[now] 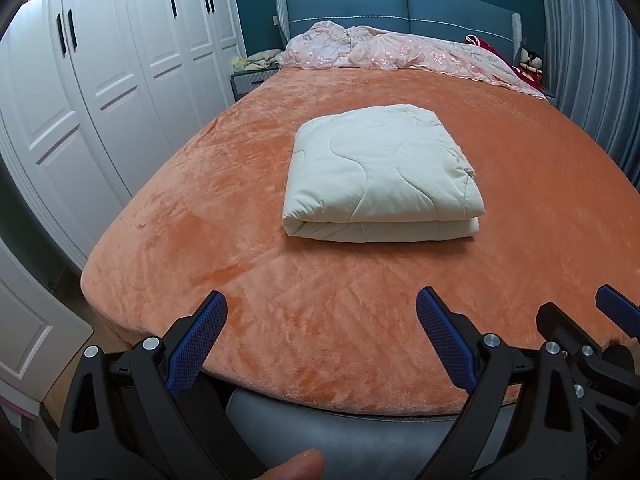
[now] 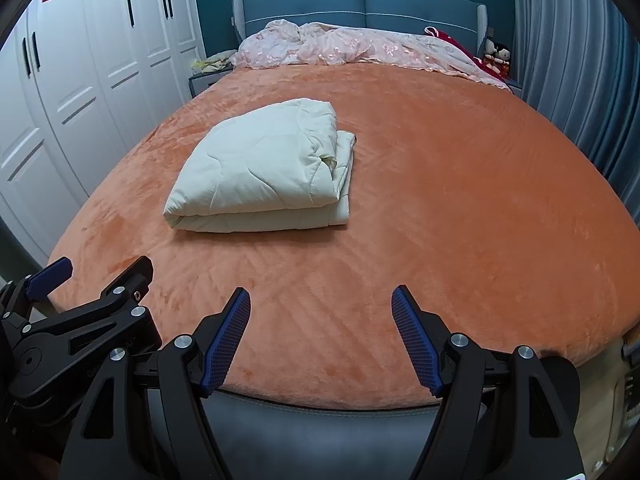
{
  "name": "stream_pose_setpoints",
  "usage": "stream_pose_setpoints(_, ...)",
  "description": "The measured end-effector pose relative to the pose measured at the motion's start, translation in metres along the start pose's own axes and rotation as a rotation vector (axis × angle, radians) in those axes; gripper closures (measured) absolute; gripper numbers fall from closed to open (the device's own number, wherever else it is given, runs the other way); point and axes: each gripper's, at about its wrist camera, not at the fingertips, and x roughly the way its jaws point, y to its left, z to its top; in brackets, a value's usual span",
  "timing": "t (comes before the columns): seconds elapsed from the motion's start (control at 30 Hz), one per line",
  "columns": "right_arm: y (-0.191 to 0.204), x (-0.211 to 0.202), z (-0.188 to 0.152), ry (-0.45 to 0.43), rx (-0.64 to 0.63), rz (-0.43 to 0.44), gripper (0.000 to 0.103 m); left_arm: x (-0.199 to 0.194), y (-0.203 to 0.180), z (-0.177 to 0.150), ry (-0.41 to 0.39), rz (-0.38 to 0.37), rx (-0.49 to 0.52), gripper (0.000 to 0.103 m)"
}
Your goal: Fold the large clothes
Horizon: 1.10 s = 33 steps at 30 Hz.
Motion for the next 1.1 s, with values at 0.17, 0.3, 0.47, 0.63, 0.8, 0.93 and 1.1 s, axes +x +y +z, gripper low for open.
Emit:
stream_pose_setpoints(0.17, 0.002, -0.005, 0.002, -0.010, -0.001, -0.002, 0.032, -0.004, 0.002, 0.000, -0.006, 0.000, -0.014, 0.010)
stream_pose_setpoints(0.3, 0.005, -0.008, 0.003, -0.019, -0.008, -0.004, 0.032, -0.006, 0.006, 0.001, -0.011, 0.001, -0.025, 0.010)
stream_pose_setpoints(0.47, 0.006, -0.009, 0.004, -0.021, -0.007, -0.004, 0.032, -0.008, 0.006, 0.001, -0.015, 0.009, -0.021, 0.010)
stream_pose_setpoints(0.63, 0.007, -0.011, 0.004, -0.026, -0.008, -0.005, 0.032, -0.008, 0.006, 0.001, -0.016, 0.009, -0.020, 0.010)
stream_pose_setpoints(0.8, 0.009, -0.013, 0.005, -0.032, -0.010, -0.011, 0.032, -0.011, 0.006, 0.002, -0.020, 0.007, -0.023, 0.010)
stream_pose_setpoints(0.93, 0.009, -0.013, 0.005, -0.034, -0.012, -0.012, 0.032, -0.011, 0.007, 0.001, -0.020, 0.007, -0.022, 0.011)
stream_pose_setpoints(1.1, 0.009, -0.013, 0.005, -0.034, -0.013, -0.013, 0.032, -0.012, 0.007, 0.003, -0.016, 0.007, -0.021, 0.011)
